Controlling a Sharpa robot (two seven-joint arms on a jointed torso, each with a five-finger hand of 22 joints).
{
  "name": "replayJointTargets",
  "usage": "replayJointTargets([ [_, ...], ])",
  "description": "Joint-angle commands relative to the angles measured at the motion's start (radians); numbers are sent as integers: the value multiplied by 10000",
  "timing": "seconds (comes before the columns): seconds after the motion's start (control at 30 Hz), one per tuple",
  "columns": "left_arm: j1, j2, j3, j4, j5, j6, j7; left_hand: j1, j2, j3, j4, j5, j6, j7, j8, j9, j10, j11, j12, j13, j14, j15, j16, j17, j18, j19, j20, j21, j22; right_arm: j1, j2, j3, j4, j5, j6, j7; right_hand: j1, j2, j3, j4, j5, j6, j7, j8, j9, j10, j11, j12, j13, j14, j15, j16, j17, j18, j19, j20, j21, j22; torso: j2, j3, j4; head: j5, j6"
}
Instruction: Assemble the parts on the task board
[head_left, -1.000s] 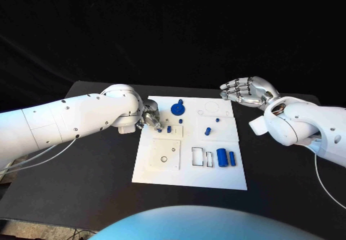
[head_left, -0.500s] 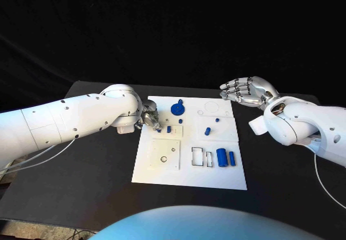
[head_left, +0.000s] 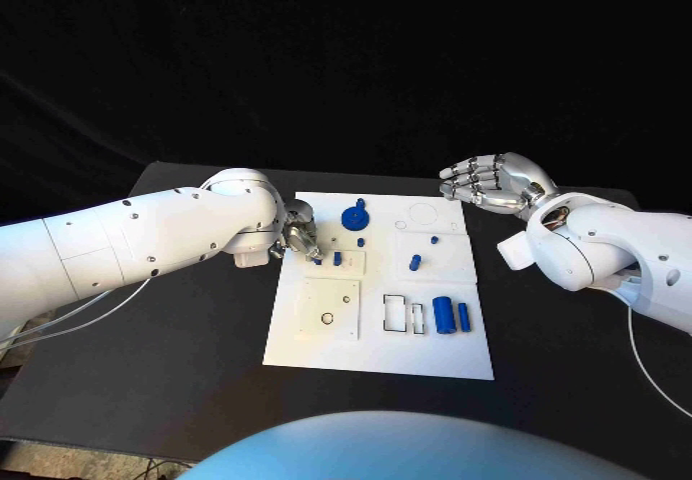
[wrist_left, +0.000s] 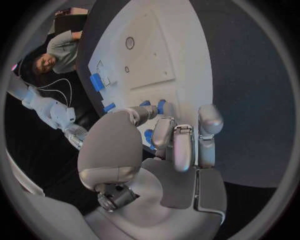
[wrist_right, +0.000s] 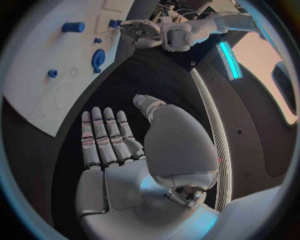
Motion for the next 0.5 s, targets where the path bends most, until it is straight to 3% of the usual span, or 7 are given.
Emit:
replayJointTargets([
  [0.03, 1, 44, 0, -3, 6, 249, -16, 31, 107, 1288, -1260, 63, 198, -299, 33, 12, 104, -18, 48, 13, 887, -55, 58, 1821, 67, 63, 10, 52, 7, -5, 12, 3, 7, -38, 136, 84, -101, 1, 14, 47, 56, -29, 985, 72, -19, 32, 19, 35, -13, 20, 31, -22, -27, -75, 31, 4, 5, -33, 1, 6, -2, 1, 2],
  [0.5, 7, 143, 0, -54, 139, 538, -132, -176, 48, 1215, -1206, 104, 259, -295, 59, -9, 122, -1, 19, -24, 888, -64, 55, 1816, 65, 70, 6, 39, 22, -5, 8, 3, 15, -37, 134, 73, -106, 1, 13, 51, 56, -27, 984, 76, -21, 34, 19, 37, -13, 23, 30, -21, -30, -75, 30, 4, 5, -42, -4, 12, 6, -24, 2],
])
